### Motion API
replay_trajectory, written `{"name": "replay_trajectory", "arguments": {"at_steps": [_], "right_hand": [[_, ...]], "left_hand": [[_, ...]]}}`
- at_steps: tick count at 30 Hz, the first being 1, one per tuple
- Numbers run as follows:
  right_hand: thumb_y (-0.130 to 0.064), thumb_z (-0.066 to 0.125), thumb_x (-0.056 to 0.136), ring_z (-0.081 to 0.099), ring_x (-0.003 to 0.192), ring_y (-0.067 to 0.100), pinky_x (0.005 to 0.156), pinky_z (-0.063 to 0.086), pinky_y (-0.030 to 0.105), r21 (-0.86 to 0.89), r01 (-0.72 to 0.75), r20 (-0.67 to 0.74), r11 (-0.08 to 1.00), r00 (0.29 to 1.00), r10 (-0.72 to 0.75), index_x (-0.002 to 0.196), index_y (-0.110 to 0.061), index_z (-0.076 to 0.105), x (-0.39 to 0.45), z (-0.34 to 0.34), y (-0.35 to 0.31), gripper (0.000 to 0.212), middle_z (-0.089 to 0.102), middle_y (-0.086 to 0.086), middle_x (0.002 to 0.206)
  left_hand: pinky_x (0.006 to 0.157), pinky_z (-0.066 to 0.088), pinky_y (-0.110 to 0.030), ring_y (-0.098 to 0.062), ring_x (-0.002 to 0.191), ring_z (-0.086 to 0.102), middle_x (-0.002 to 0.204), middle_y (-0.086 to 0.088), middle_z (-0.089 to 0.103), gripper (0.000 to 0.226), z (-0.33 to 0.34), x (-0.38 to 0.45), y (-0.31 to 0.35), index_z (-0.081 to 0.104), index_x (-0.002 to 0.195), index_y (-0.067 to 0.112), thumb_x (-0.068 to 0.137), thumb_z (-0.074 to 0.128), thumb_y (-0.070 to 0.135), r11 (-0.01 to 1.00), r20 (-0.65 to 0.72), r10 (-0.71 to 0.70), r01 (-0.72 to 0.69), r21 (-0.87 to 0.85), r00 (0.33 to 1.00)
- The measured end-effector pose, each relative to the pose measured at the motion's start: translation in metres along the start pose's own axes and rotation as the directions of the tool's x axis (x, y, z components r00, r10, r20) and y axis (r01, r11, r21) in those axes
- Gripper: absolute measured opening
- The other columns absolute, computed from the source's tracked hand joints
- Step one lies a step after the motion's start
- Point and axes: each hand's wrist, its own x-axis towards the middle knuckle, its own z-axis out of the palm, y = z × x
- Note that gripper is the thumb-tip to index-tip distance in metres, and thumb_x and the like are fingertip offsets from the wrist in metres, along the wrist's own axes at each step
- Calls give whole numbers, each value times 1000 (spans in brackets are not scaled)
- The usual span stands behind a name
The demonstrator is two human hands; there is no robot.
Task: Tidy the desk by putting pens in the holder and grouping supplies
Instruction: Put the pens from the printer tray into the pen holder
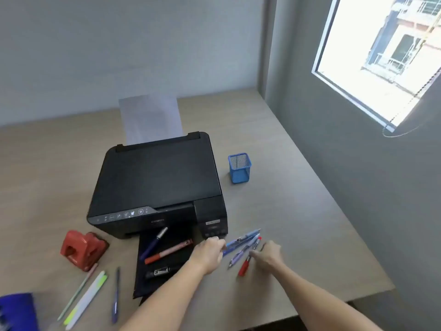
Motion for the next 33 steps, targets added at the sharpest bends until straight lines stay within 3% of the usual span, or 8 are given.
{"name": "replay_trajectory", "arguments": {"at_steps": [10, 13, 16, 18, 20, 24, 28, 33], "right_hand": [[-28, 54, 79, 63, 105, 33, 82, 50, 34, -128, -30, 36, 991, 999, 34, 102, -7, 60, 8, -11, -3, 32, 64, 15, 110], [-24, 53, 80, 63, 92, 36, 65, 42, 30, -99, 14, 27, 995, 1000, -11, 72, -5, 54, 16, -27, 14, 21, 65, 22, 91], [-17, 52, 82, 62, 70, 34, 62, 48, 35, 40, 32, -2, 999, 999, -32, 54, -11, 45, 30, -52, 28, 30, 60, 17, 67], [-11, 51, 84, 62, 55, 31, 59, 55, 43, 243, 37, -27, 969, 999, -31, 68, -7, 51, 38, -72, 31, 17, 60, 17, 64], [-3, 49, 85, 56, 47, 26, 49, 52, 37, 433, 47, -59, 900, 998, -24, 86, -2, 47, 46, -96, 28, 2, 58, 21, 70], [6, 51, 83, 60, 53, 27, 51, 55, 32, 671, 165, -169, 722, 983, -67, 99, -16, 33, 70, -144, -6, 33, 60, 26, 83], [4, 54, 87, 66, 60, 29, 59, 61, 35, 761, 299, -249, 575, 954, -166, 109, -13, 33, 91, -168, -67, 35, 60, 20, 85], [-6, 53, 91, 67, 61, 23, 78, 59, 44, 645, 448, -402, 619, 888, -224, 99, -10, 47, 117, -164, -138, 11, 61, 11, 86]], "left_hand": [[87, 49, -39, -34, 111, 60, 120, -12, 58, 30, 18, 24, 17, 55, 119, 11, 92, 55, 23, 984, 67, -171, 167, 65, 983], [88, 49, -41, -34, 111, 60, 122, -13, 58, 31, 22, 26, 23, 53, 124, 9, 96, 50, 22, 982, 74, -162, 153, 113, 984], [91, 48, -44, -35, 114, 60, 125, -14, 58, 29, 24, 25, 26, 50, 125, 7, 100, 44, 21, 979, 103, -161, 145, 143, 982], [88, 49, -44, -36, 114, 60, 124, -15, 59, 24, 19, 22, 27, 49, 122, 7, 100, 45, 17, 981, 107, -155, 141, 134, 982], [85, 50, -43, -35, 113, 62, 122, -15, 61, 20, 6, 15, 31, 48, 117, 7, 98, 51, 12, 982, 90, -155, 143, 125, 984], [77, 54, -38, -32, 104, 68, 113, -12, 66, 18, -51, -1, 52, 49, 112, 9, 95, 56, 12, 993, -36, -97, 99, 71, 995], [71, 50, -39, -35, 100, 67, 107, -14, 66, 8, -131, 19, 70, 49, 107, 9, 99, 47, 11, 993, -250, -53, 78, 93, 967], [71, 45, -39, -38, 106, 62, 115, -21, 62, 21, -195, 104, 73, 54, 114, -2, 93, 50, -3, 980, -269, -133, 168, 110, 954]]}}
